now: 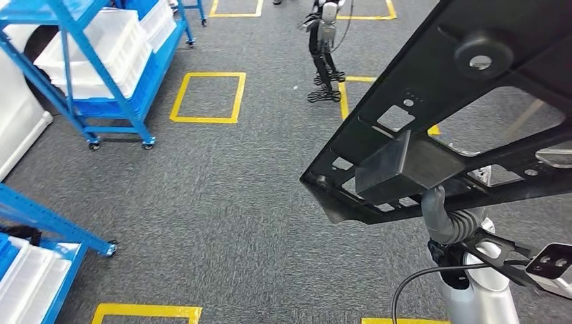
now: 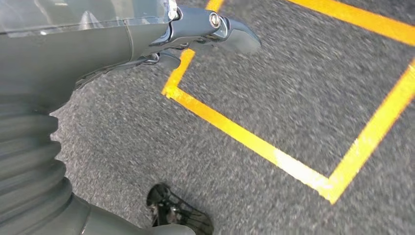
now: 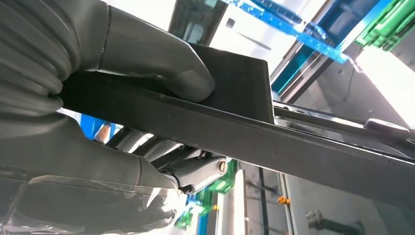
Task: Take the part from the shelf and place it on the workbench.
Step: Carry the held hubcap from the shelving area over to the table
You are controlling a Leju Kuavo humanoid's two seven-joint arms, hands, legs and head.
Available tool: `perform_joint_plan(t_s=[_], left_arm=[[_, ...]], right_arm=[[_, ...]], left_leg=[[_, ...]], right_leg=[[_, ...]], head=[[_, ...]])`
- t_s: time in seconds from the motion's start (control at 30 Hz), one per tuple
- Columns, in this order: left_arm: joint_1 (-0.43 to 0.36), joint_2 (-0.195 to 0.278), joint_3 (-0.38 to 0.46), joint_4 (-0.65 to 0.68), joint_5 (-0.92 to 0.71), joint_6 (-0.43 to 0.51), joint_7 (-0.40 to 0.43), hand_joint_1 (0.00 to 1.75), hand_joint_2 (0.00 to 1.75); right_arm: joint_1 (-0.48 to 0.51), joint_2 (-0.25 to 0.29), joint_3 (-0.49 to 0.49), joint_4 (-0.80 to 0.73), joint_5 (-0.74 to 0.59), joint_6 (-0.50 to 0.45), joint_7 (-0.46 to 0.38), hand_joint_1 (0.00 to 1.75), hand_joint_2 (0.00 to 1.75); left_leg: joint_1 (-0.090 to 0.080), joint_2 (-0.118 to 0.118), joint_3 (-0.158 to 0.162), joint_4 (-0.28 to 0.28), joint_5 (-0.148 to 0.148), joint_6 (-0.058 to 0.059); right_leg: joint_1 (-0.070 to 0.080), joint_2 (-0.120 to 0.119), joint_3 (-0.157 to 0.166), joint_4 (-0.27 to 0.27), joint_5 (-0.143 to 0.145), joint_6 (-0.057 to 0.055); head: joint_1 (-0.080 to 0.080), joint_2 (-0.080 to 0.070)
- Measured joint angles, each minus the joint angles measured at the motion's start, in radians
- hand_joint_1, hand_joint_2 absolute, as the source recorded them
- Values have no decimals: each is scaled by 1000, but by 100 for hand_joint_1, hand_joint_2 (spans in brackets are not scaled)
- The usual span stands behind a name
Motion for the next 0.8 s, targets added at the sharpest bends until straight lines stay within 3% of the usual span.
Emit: perform_joint_plan(t_s=[0.07,0.1,0.13,0.2,0.23,0.27,0.3,0.37,0.43,0.47,0.5,0.57,0.63,0.73,0.8], left_arm=[[0,4,2,0,0,0,0,0,175],[0,7,2,0,0,0,0,0,175],[0,10,2,0,0,0,0,0,175],[-3,14,3,-1,-2,0,-2,0,175],[-6,15,3,-2,-5,-1,-3,0,175],[-7,15,3,-2,-10,-3,-6,0,175],[-7,15,3,-3,-15,-5,-8,0,175],[-3,17,3,-3,-25,-14,-16,0,175],[-1,18,3,-3,-30,-23,-24,0,175],[-2,18,2,-3,-33,-26,-27,0,175],[-4,18,2,-3,-35,-27,-29,0,175],[-9,15,2,-3,-37,-28,-29,0,175],[-13,11,2,-2,-39,-25,-32,0,175],[-22,-2,2,-2,-44,-24,-35,0,175],[-27,-14,2,-2,-49,-26,-37,0,175]], right_arm=[[0,4,0,0,0,-1,0,175,175],[1,6,0,0,0,-2,0,175,175],[2,8,0,0,0,-2,0,175,175],[5,10,0,-2,4,-5,1,175,175],[7,10,-1,-5,8,-7,1,175,175],[10,10,-2,-10,15,-10,1,175,175],[12,12,-2,-17,24,-13,1,175,175],[21,16,-4,-31,42,-18,1,175,175],[33,18,-4,-41,57,-22,1,175,175],[37,18,-4,-45,63,-24,1,175,175],[39,18,-4,-48,67,-26,1,175,175],[36,19,-3,-55,73,-36,1,175,175],[29,19,1,-59,76,-51,1,175,175],[16,18,17,-60,83,-75,1,175,175],[3,16,31,-58,83,-89,1,175,175]], left_leg=[[-3,-41,59,-143,74,14],[-5,-62,80,-194,92,17],[-7,-77,92,-222,97,20],[-11,-69,99,-236,97,23],[-10,-57,102,-245,103,28],[-9,-45,106,-254,109,33],[-8,-32,110,-264,115,38],[-9,-4,112,-270,118,44],[-10,23,111,-269,116,44],[-9,36,111,-268,114,43],[-9,48,112,-267,111,40],[-9,68,115,-261,103,32],[-12,85,119,-254,95,20],[-11,103,125,-252,88,4],[-6,69,112,-213,57,-5]], right_leg=[[1,25,3,1,0,2],[0,37,2,1,2,4],[-2,48,-1,1,3,9],[-8,70,-8,-3,10,23],[-10,65,-10,-3,11,29],[-8,43,-16,8,1,33],[-6,13,-30,39,-20,36],[-6,-42,-85,158,-87,41],[-12,-54,-133,262,-124,49],[-15,-57,-133,266,-115,52],[-17,-63,-109,224,-90,55],[-17,-94,-30,83,-34,55],[-10,-117,15,-2,-13,46],[-7,-95,16,-12,-12,29],[-12,-77,18,-19,-7,18]], head=[[1,0],[0,0],[0,0],[-2,0],[-2,0],[-1,0],[0,0],[1,0],[1,0],[1,0],[1,0],[1,0],[0,0],[0,0],[-1,0]])
